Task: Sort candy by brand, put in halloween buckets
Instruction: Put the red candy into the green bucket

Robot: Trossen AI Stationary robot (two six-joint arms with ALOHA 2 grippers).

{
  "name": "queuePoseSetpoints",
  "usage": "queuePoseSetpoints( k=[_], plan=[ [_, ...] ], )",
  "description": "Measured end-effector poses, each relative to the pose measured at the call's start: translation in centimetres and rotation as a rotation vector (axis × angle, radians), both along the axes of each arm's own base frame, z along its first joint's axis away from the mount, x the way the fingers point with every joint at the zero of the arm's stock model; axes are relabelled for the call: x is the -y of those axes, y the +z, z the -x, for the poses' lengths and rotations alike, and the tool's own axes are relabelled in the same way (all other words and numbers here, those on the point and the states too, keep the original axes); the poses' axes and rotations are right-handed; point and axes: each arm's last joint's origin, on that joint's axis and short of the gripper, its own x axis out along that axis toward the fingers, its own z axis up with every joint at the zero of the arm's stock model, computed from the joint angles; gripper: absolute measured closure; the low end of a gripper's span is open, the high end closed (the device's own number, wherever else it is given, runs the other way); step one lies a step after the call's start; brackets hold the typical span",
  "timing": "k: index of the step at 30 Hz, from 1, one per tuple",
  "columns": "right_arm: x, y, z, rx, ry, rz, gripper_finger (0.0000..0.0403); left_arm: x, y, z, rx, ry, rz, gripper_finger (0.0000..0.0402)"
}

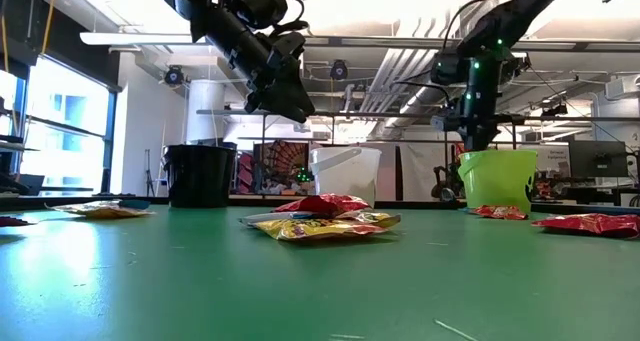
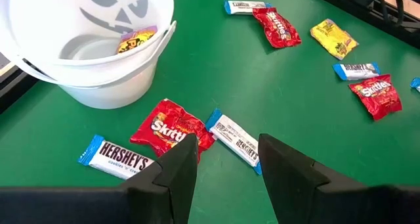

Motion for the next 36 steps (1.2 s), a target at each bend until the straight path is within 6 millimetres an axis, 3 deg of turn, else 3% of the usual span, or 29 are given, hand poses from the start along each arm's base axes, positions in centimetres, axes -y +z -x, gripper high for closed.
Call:
queuePoseSetpoints(
  k=[8, 13, 17, 22, 31, 36],
  plan=[
    [0.0, 0.2, -0.2, 0.036, 0.016, -0.021, 0.0281, 0.0, 0.0, 0.0, 0.000, 0.000, 0.000, 0.0248],
    [-0.1, 2.0, -0.4, 0.031, 0.036, -0.016, 0.0264, 0.0, 0.0, 0.0, -0.002, -0.004, -0.004, 0.0248],
    [0.0, 2.9, -0.6, 0.049, 0.060, 0.021, 0.0295, 0.0, 0.0, 0.0, -0.003, -0.007, -0.007, 0.0248],
    [1.1, 1.8, 0.0, 0.050, 0.018, -0.006, 0.0389, 0.0, 0.0, 0.0, -0.009, -0.014, -0.013, 0.0248],
    [2.2, -0.7, -0.3, 0.013, -0.009, -0.082, 0.0399, 0.0, -0.1, 0.1, -0.021, -0.017, -0.012, 0.0248],
    [2.6, -0.9, 0.0, -0.002, -0.038, -0.080, 0.0401, 0.0, -0.2, 0.2, -0.030, -0.016, -0.008, 0.0248]
  ],
)
